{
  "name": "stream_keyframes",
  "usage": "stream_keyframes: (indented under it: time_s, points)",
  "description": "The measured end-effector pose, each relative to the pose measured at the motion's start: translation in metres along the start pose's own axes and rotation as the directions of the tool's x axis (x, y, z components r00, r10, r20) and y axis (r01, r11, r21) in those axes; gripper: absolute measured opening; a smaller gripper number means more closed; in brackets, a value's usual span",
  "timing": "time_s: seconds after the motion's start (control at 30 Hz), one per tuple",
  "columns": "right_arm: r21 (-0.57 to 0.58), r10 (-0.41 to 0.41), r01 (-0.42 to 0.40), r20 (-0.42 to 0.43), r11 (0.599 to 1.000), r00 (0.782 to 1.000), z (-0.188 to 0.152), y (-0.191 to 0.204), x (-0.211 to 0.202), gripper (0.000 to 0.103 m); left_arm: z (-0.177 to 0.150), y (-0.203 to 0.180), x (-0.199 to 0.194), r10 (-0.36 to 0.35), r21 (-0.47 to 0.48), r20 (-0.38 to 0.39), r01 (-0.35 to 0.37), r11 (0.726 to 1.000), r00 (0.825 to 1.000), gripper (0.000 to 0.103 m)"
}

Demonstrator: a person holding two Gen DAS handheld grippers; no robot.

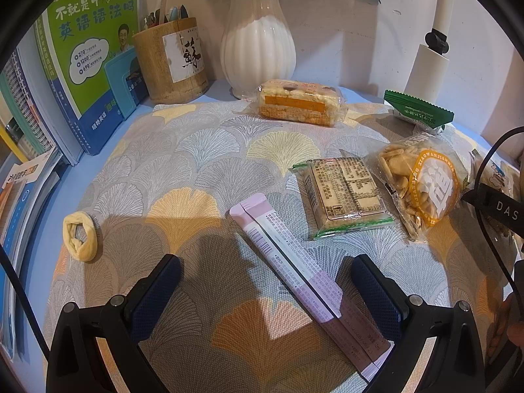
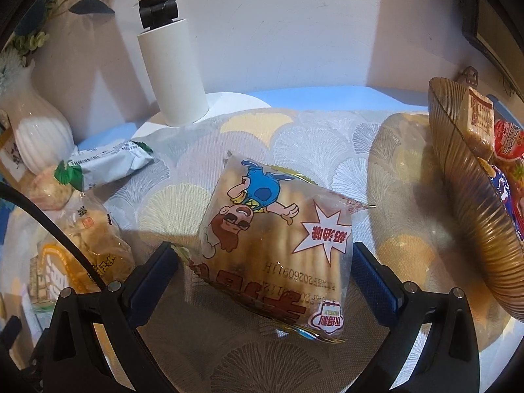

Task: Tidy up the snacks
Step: 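Grasp the cartoon-printed snack bag with the right tool while the left tool grasps the pink sticks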

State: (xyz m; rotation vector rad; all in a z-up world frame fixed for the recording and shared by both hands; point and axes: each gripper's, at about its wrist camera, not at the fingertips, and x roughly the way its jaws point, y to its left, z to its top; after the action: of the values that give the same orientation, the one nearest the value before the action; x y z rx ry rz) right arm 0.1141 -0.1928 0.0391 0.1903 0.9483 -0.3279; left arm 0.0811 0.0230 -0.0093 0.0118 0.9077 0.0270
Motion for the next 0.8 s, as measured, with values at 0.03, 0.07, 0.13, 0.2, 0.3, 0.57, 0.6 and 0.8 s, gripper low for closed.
stream_keyframes:
  time_s: [0.03, 0.07, 0.13, 0.2, 0.3, 0.57, 0.6, 0.8]
  points:
    - [-0.002, -0.003, 0.003, -0.001, 1.0, 1.0, 0.0, 0.0, 0.0, 0.103, 0.0, 0.0, 0.0, 0.0, 0.0, 0.0, 0.0, 1.0, 1.0, 0.103]
    - [-0.002, -0.003, 0.003, -0.001, 1.0, 1.0, 0.0, 0.0, 0.0, 0.103, 0.0, 0.0, 0.0, 0.0, 0.001, 0.0, 0.0, 1.0, 1.0, 0.103]
    - [-0.001, -0.002, 0.002, 0.0, 1.0, 1.0, 0.0, 0.0, 0.0, 0.103, 0.0, 0.0, 0.0, -0.001, 0.001, 0.0, 0.001, 1.0, 1.0, 0.103]
    - [-0.003, -0.004, 0.004, -0.001, 1.0, 1.0, 0.0, 0.001, 0.0, 0.103, 0.0, 0.0, 0.0, -0.001, 0.001, 0.0, 0.001, 1.0, 1.0, 0.103]
    - [-0.004, -0.004, 0.004, -0.001, 1.0, 1.0, 0.001, 0.0, 0.0, 0.103, 0.0, 0.0, 0.0, -0.001, 0.001, 0.0, 0.001, 1.0, 1.0, 0.103]
    - [0.026, 0.042, -0.043, 0.029, 0.999, 0.999, -0.001, -0.006, -0.005, 0.092, -0.001, 0.0, -0.002, -0.012, 0.007, 0.009, 0.012, 1.0, 1.0, 0.095]
    - [0.046, 0.064, -0.066, 0.06, 0.997, 0.996, -0.002, -0.01, -0.01, 0.073, -0.002, -0.001, -0.006, -0.038, 0.017, 0.031, 0.038, 0.999, 0.999, 0.072]
    - [0.128, 0.258, -0.28, 0.159, 0.952, 0.953, -0.007, -0.036, -0.025, 0.06, -0.002, 0.003, -0.015, -0.102, 0.013, 0.088, 0.101, 0.995, 0.991, 0.016]
